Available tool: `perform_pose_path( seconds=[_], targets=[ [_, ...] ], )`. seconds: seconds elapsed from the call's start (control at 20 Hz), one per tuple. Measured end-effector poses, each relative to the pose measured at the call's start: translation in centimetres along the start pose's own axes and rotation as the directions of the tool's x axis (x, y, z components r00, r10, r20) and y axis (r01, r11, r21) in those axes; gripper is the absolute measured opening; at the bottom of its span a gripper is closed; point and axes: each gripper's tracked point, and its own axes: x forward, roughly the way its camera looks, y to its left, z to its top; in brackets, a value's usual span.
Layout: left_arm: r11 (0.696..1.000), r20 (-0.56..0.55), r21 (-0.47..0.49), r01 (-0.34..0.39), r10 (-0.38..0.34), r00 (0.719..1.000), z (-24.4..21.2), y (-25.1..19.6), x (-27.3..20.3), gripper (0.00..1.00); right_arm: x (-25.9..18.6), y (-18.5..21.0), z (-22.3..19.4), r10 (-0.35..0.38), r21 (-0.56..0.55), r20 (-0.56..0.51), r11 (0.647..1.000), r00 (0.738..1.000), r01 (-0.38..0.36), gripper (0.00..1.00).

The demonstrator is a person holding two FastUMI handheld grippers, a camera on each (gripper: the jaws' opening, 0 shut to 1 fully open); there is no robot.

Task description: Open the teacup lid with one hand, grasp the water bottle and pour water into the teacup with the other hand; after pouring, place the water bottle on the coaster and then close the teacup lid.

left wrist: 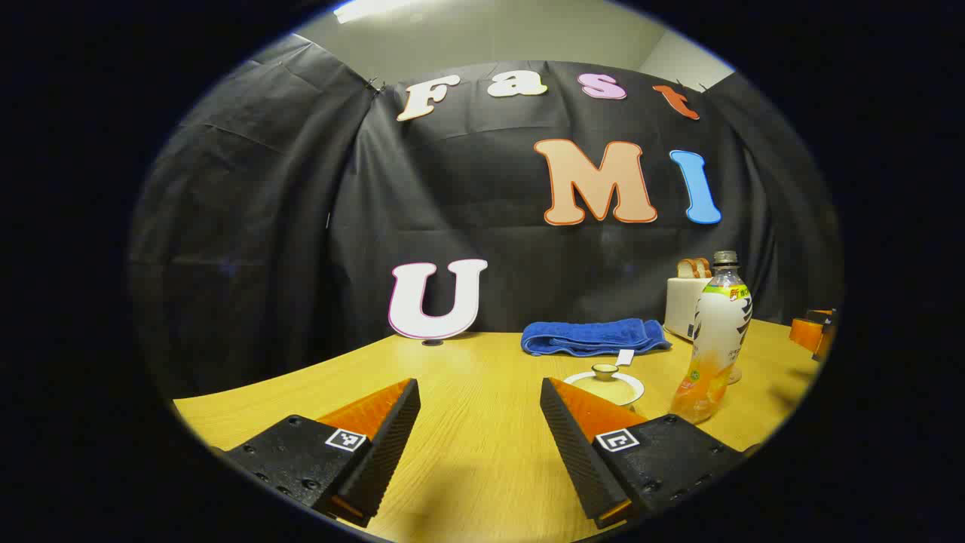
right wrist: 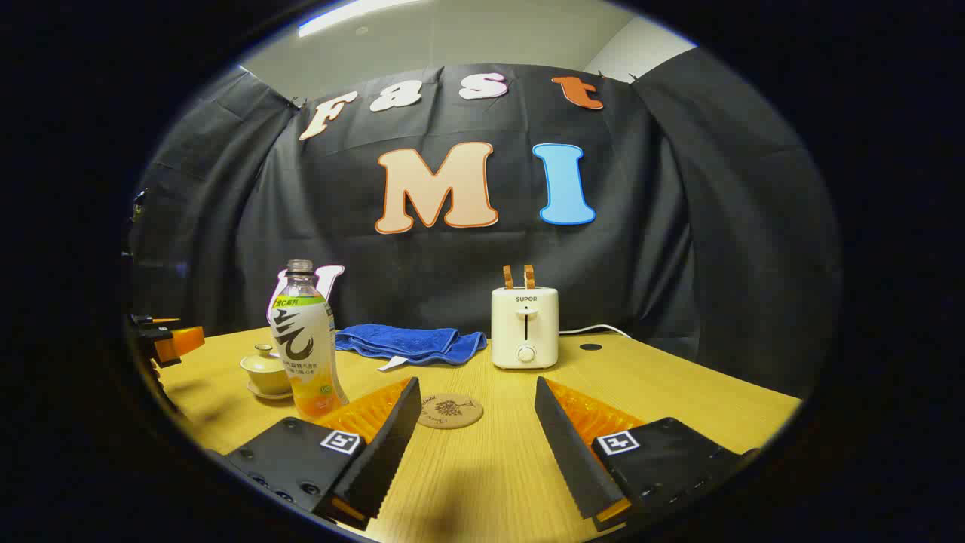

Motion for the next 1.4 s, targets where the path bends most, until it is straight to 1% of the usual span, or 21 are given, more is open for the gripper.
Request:
perform_pose_path(
  seconds=[0.1, 0.15, 0.2, 0.25, 0.3, 0.35, 0.75, 0.85, 0.9, 0.95, 1.0, 1.05, 1.1, 1.15, 1.2, 1.3, 1.35, 1.4],
  targets=[
    [1.000, 0.001, -0.001, 0.001, -0.001, 1.000, 0.0, 0.0, 0.0, 0.95, 0.0, 0.0, 0.0, -0.001, 0.000, 0.000, 1.000, 1.000, 0.001, 0.94],
    [1.000, 0.000, -0.001, 0.001, -0.001, 1.000, 0.0, 0.0, 0.0, 0.94, 0.0, 0.0, 0.0, 0.000, 0.000, 0.001, 1.000, 1.000, 0.000, 0.97],
    [1.000, 0.001, -0.001, 0.000, 0.000, 1.000, 0.0, 0.0, 0.0, 0.94, 0.0, 0.0, 0.0, -0.001, 0.000, 0.001, 1.000, 1.000, 0.001, 0.94],
    [1.000, 0.001, -0.001, -0.001, 0.001, 1.000, 0.0, 0.0, 0.0, 0.94, 0.0, 0.0, 0.0, 0.000, 0.000, 0.001, 1.000, 1.000, 0.000, 0.94],
    [1.000, 0.001, -0.001, -0.001, 0.001, 1.000, 0.0, 0.0, 0.0, 0.94, 0.0, -0.1, -0.1, -0.001, 0.000, 0.001, 1.000, 1.000, 0.001, 0.97],
    [1.000, 0.001, -0.001, -0.001, 0.001, 1.000, 0.0, 0.0, 0.0, 0.94, 0.0, 0.0, -0.1, 0.000, 0.000, 0.001, 1.000, 1.000, 0.000, 0.94],
    [1.000, 0.001, -0.002, 0.004, -0.004, 1.000, 0.0, -0.1, 0.0, 0.94, 0.1, -0.1, -0.1, -0.001, 0.000, 0.003, 1.000, 1.000, 0.001, 0.94],
    [1.000, 0.001, -0.003, 0.014, -0.014, 1.000, 0.0, -0.3, 0.0, 0.94, 0.2, 0.0, -0.1, 0.001, 0.000, 0.001, 1.000, 1.000, -0.001, 0.99],
    [1.000, 0.002, -0.003, 0.020, -0.020, 1.000, 0.0, -0.4, 0.0, 0.94, 0.1, 0.0, -0.1, 0.001, 0.000, 0.002, 1.000, 1.000, -0.001, 0.97],
    [1.000, 0.002, -0.003, 0.026, -0.026, 1.000, 0.0, -0.5, 0.0, 0.94, 0.1, -0.1, -0.1, 0.001, 0.000, 0.002, 1.000, 1.000, -0.001, 0.97],
    [1.000, 0.002, -0.004, 0.029, -0.029, 1.000, 0.0, -0.6, 0.0, 0.94, 0.1, 0.0, -0.1, 0.001, 0.000, 0.002, 1.000, 1.000, -0.001, 0.99],
    [1.000, 0.003, -0.004, 0.030, -0.030, 1.000, 0.1, -0.6, 0.0, 0.94, 0.1, 0.0, -0.1, 0.001, 0.000, 0.002, 1.000, 1.000, -0.001, 0.97],
    [0.999, 0.002, -0.004, 0.031, -0.031, 1.000, 0.1, -0.6, 0.1, 0.94, 0.1, 0.0, -0.1, 0.001, 0.000, 0.003, 1.000, 1.000, -0.001, 0.99],
    [0.999, 0.003, -0.004, 0.032, -0.032, 0.999, 0.1, -0.6, 0.0, 0.94, 0.1, 0.0, -0.1, 0.001, 0.000, 0.003, 1.000, 1.000, -0.001, 0.99],
    [0.999, 0.003, -0.004, 0.034, -0.034, 0.999, 0.0, -0.7, 0.1, 0.94, 0.2, 0.0, -0.1, 0.001, 0.000, 0.002, 1.000, 1.000, -0.001, 0.94],
    [0.999, 0.003, -0.005, 0.046, -0.046, 0.999, 0.0, -0.9, 0.1, 0.94, 0.2, 0.0, -0.1, 0.000, 0.000, 0.002, 1.000, 1.000, 0.000, 0.99],
    [0.998, 0.003, -0.005, 0.062, -0.062, 0.998, 0.1, -1.3, 0.2, 0.94, 0.2, -0.1, -0.1, -0.001, 0.000, 0.002, 1.000, 1.000, 0.001, 0.97],
    [0.997, 0.004, -0.005, 0.082, -0.082, 0.997, 0.1, -1.7, 0.2, 0.94, 0.2, -0.1, -0.2, -0.001, 0.000, 0.002, 1.000, 1.000, 0.001, 0.97]
  ],
)
